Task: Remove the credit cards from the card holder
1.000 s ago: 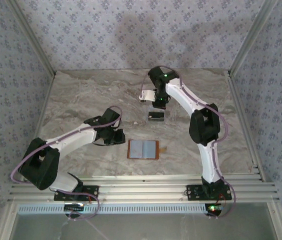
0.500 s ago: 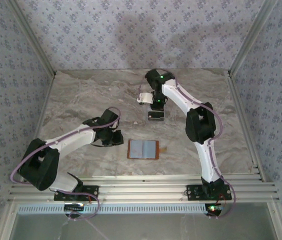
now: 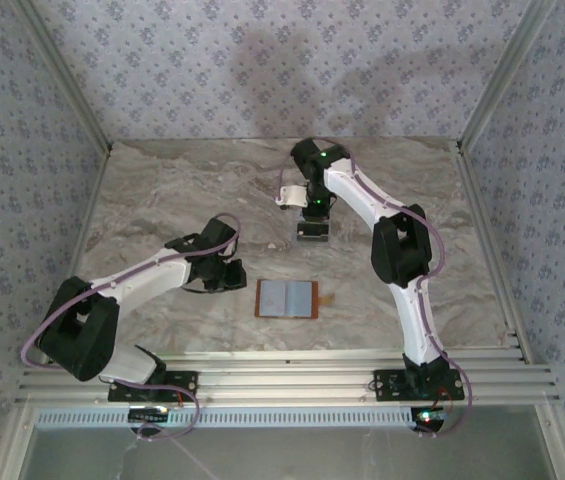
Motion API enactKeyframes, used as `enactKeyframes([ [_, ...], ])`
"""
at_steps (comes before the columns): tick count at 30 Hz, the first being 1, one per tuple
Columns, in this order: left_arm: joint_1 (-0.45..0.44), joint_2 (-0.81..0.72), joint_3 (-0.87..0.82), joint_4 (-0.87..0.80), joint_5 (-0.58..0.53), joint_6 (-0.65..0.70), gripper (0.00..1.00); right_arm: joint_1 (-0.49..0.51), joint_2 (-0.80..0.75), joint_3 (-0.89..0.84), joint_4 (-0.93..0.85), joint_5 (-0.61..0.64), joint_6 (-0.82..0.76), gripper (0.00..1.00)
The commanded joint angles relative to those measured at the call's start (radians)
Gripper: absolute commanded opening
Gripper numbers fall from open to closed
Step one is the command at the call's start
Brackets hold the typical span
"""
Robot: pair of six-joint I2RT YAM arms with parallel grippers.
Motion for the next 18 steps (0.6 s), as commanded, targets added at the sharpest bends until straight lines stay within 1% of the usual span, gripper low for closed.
enactKeyframes([
  [1,0.006,-0.014,0.005,-0.028,-0.006,0.005,0.17,-0.003,-0.028,0.015,0.001,0.079,-0.132,0.19],
  [7,0.005,-0.024,0.000,-0.024,-0.007,0.000,0.17,0.001,-0.088,-0.020,0.067,0.111,-0.104,0.20],
  [13,0.005,-0.029,-0.015,-0.003,0.012,-0.010,0.18,-0.004,-0.166,-0.137,0.180,0.150,-0.086,0.20],
  [18,0.005,-0.016,-0.028,0.029,0.042,-0.018,0.18,0.000,-0.223,-0.196,0.200,0.145,-0.003,0.21],
])
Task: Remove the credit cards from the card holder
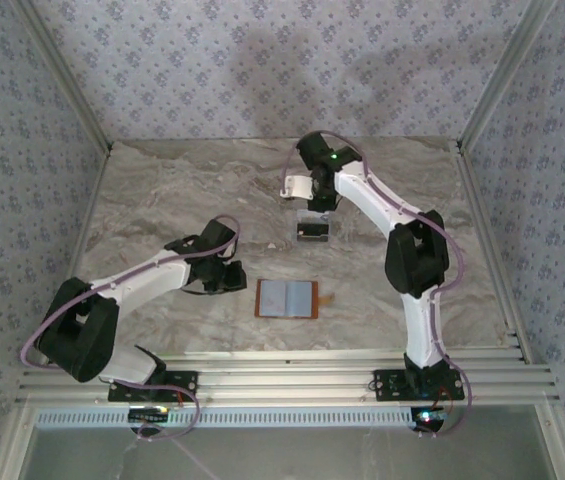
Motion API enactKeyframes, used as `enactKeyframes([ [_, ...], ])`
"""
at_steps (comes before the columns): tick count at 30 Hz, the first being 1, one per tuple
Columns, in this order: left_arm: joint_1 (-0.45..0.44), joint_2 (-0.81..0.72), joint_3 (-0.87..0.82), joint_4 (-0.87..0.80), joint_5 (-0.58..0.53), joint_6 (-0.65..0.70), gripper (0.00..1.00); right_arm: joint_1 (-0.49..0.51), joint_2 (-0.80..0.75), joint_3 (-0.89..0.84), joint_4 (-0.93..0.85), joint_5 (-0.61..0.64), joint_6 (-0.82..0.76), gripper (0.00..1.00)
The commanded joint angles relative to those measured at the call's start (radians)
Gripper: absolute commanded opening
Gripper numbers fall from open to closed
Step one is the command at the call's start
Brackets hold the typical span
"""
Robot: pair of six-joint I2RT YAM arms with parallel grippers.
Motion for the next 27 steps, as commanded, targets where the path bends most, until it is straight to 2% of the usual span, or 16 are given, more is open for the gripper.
enactKeyframes([
  [1,0.006,-0.007,-0.007,0.022,0.030,-0.015,0.17,0.002,-0.072,-0.050,0.019,0.025,0.015,0.21],
  [3,0.006,-0.004,-0.012,0.036,0.038,-0.020,0.17,0.010,-0.108,-0.091,0.057,0.007,0.086,0.26],
  [6,0.006,0.005,-0.020,0.065,0.063,-0.029,0.15,0.020,-0.178,-0.164,0.120,-0.043,0.229,0.27],
  [11,0.001,0.039,-0.035,0.116,0.105,-0.052,0.12,0.026,-0.296,-0.301,0.238,-0.146,0.496,0.25],
  [14,-0.007,0.057,-0.042,0.136,0.119,-0.063,0.10,0.030,-0.366,-0.396,0.316,-0.145,0.704,0.22],
  [16,-0.014,0.070,-0.046,0.158,0.139,-0.067,0.09,0.029,-0.393,-0.425,0.318,-0.142,0.858,0.21],
  [22,-0.059,0.116,-0.041,0.189,0.149,-0.090,0.09,0.024,-0.473,-0.542,0.338,-0.222,1.134,0.15],
  [27,-0.103,0.132,-0.049,0.196,0.139,-0.107,0.08,0.032,-0.547,-0.619,0.327,-0.310,1.281,0.15],
])
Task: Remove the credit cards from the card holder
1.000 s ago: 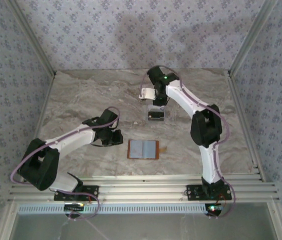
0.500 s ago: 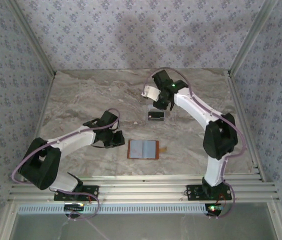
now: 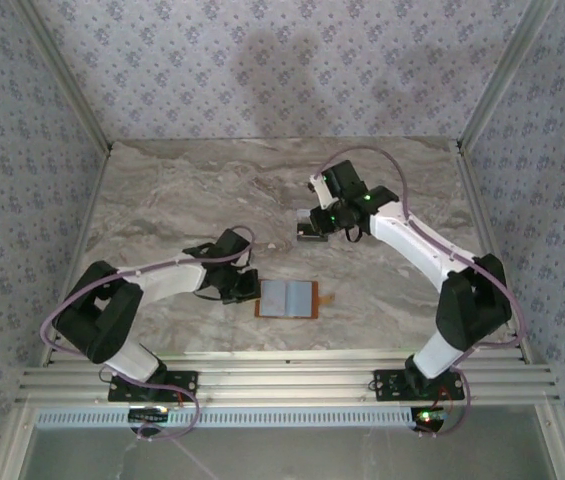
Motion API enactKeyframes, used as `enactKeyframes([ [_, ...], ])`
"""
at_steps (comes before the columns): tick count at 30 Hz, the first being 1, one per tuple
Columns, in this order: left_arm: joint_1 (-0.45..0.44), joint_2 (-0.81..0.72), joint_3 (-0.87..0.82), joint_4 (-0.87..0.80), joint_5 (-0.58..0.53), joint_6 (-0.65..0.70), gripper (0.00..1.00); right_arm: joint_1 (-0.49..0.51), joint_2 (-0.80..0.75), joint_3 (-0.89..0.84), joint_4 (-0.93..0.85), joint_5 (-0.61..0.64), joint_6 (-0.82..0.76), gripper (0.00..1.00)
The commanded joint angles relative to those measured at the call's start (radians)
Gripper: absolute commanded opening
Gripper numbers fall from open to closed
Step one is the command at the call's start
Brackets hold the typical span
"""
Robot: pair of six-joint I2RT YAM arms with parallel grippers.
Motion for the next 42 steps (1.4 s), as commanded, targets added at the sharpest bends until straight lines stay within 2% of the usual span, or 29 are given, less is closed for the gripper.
enactKeyframes([
  [1,-0.027,0.003,-0.014,0.019,0.011,-0.027,0.08,0.010,-0.084,-0.052,0.004,-0.086,0.182,0.15],
  [7,-0.050,-0.004,-0.034,0.034,0.016,-0.047,0.08,0.018,-0.176,-0.198,0.064,-0.225,0.323,0.21],
  [11,-0.054,-0.013,-0.040,0.042,0.022,-0.051,0.08,0.057,-0.183,-0.250,0.083,-0.240,0.410,0.21],
  [18,-0.052,-0.045,-0.045,0.027,0.004,-0.051,0.08,0.183,-0.117,-0.311,0.179,-0.249,0.545,0.21],
  [24,-0.023,-0.116,-0.100,0.066,0.024,-0.087,0.07,0.262,-0.008,-0.292,0.225,-0.240,0.618,0.14],
  [30,0.027,-0.187,-0.154,0.059,0.031,-0.092,0.07,0.315,0.124,-0.207,0.214,-0.229,0.622,0.14],
  [42,0.058,-0.231,-0.181,0.079,0.052,-0.113,0.07,0.345,0.278,-0.099,0.178,-0.236,0.606,0.14],
])
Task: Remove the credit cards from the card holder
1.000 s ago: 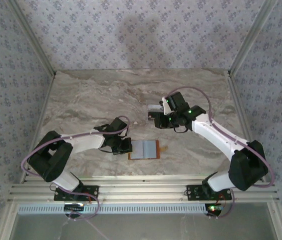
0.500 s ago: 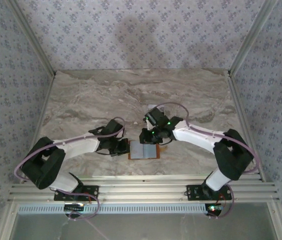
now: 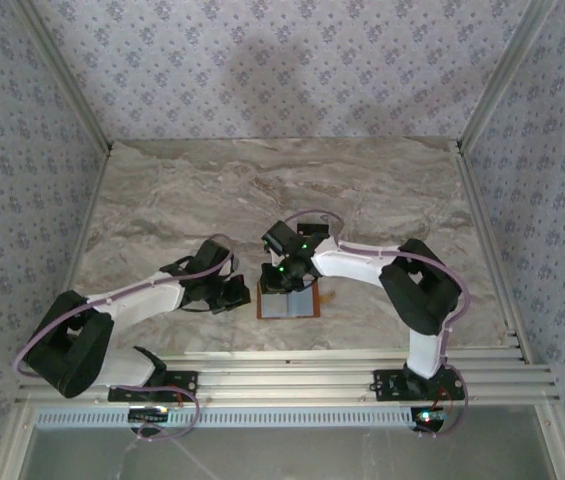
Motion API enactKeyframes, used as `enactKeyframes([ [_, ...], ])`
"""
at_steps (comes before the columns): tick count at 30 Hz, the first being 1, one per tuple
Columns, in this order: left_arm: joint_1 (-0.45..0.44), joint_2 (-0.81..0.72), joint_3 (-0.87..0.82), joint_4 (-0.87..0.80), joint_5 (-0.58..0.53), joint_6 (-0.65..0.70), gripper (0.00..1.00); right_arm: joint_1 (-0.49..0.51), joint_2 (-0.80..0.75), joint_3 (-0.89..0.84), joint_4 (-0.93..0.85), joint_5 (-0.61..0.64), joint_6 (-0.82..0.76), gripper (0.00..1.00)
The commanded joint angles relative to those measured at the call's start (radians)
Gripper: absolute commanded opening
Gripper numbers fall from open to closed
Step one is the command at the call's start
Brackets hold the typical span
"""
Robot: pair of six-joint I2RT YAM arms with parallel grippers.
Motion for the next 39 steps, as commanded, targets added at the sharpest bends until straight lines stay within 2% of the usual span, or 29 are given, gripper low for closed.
enactKeyframes([
  [1,0.007,-0.008,-0.007,0.026,0.026,-0.019,0.07,0.009,0.021,0.033,-0.039,0.007,0.001,0.14],
  [11,0.005,0.063,-0.036,0.199,0.111,-0.101,0.04,0.012,0.038,0.017,-0.056,0.032,-0.007,0.13],
  [14,0.004,0.098,-0.043,0.237,0.132,-0.118,0.03,0.013,0.043,0.017,-0.056,0.037,-0.005,0.08],
  [18,-0.001,0.134,-0.054,0.273,0.150,-0.132,0.02,0.016,0.044,-0.023,-0.051,0.040,-0.004,0.08],
  [28,-0.004,0.198,-0.039,0.208,0.140,-0.095,0.01,0.019,0.046,-0.029,-0.066,0.058,0.001,0.07],
  [39,-0.003,0.211,-0.027,0.147,0.123,-0.060,0.01,0.031,0.019,-0.001,-0.182,0.151,-0.027,0.32],
])
